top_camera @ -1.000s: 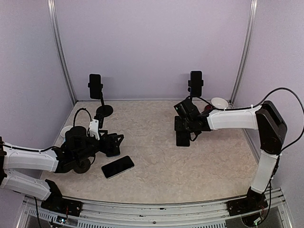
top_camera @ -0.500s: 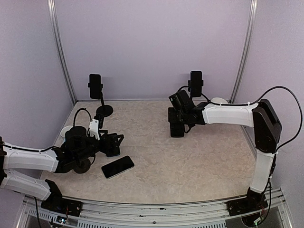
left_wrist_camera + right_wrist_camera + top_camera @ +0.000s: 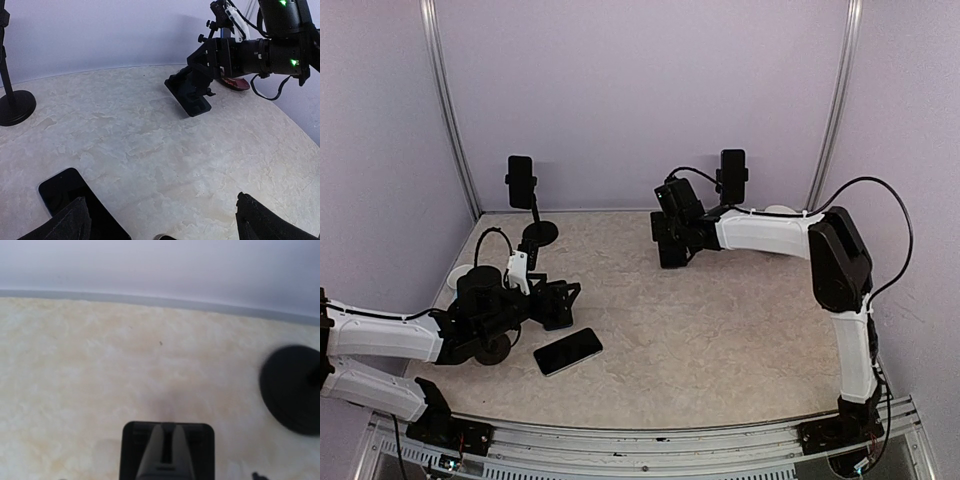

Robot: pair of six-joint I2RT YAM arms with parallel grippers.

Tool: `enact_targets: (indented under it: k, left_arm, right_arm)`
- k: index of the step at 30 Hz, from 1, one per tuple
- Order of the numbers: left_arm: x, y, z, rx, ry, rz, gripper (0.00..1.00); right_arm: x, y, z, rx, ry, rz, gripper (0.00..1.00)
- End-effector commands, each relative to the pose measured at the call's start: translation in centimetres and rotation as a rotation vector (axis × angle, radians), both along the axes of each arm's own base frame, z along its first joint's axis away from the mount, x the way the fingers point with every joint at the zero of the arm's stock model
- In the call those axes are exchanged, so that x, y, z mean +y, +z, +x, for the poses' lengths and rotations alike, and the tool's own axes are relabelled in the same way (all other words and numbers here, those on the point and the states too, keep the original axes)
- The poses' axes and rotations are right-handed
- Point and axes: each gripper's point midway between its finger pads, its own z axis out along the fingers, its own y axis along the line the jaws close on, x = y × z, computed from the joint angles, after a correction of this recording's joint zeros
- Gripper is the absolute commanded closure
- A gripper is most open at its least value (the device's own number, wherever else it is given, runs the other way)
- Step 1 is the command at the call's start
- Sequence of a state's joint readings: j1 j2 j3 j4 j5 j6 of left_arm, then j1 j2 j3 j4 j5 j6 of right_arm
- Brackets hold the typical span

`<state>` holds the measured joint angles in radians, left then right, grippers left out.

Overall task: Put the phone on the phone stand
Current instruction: Place the phone stand at the corner of the board.

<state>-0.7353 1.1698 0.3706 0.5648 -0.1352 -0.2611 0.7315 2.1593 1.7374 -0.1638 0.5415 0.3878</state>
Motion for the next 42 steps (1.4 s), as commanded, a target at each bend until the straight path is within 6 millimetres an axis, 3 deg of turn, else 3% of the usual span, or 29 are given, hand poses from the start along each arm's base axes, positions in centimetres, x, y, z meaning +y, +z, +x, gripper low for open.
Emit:
enact_targets:
  k: [1, 7, 13, 24, 35, 42]
  left_arm:
    - [-0.3, 0.4, -0.2, -0.024, -0.014, -0.009, 0.01]
    - [-0.3, 0.2, -0.1, -0.022, -0.013, -0.003, 0.01]
    - [-0.5, 0.1, 0.0, -0.018, -0.017, 0.0, 0.01]
    - [-0.6, -0.2, 0.1, -0.011, -0.02, 0.006, 0.01]
    - [-0.6, -0.3, 0.1, -0.009, -0.019, 0.008, 0.01]
    - [-0.6, -0.2, 0.1, -0.012, -0.019, 0.006, 0.01]
  right_arm:
    - [0.8, 2.3, 3.1, -0.081, 0.011, 0.04, 0.41]
    - [0.3, 1.1, 5.4, -0.053, -0.004, 0.066, 0.41]
    - [0.1, -0.7, 6.0, -0.02, -0.002, 0.086, 0.41]
    - [0.1, -1.5, 7.0, -0.014, -0.007, 0.103, 0.41]
    - [0.1, -3.4, 7.4, 0.012, -0.011, 0.075, 0.27]
    - [-0.1, -3.5, 7.7, 0.009, -0.017, 0.073, 0.23]
